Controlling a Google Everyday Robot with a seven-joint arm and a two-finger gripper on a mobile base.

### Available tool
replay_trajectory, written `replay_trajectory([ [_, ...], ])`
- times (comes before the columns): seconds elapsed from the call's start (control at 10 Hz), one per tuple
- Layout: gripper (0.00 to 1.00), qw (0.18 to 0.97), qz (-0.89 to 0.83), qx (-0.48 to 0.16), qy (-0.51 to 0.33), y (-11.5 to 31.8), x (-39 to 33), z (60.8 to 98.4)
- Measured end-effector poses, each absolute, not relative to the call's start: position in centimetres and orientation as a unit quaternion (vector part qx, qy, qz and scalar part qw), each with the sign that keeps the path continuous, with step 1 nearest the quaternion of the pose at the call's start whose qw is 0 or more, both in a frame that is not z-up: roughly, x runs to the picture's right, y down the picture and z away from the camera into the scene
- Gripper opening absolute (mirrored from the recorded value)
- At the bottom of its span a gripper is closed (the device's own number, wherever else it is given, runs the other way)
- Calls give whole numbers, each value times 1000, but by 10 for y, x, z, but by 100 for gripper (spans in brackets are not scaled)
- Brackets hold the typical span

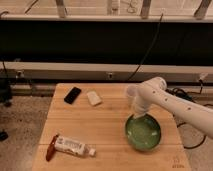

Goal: Drag the ceramic bowl in a circle

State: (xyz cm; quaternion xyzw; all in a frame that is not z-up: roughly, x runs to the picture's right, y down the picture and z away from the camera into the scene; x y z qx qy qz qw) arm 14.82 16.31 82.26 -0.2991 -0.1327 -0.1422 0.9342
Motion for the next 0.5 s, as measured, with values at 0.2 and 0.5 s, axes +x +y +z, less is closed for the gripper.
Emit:
replay_trajectory([
  [0.2, 0, 927, -164, -297, -161, 170, 114, 818],
  [0.5, 0, 916, -183, -292, -206, 178, 88, 805],
])
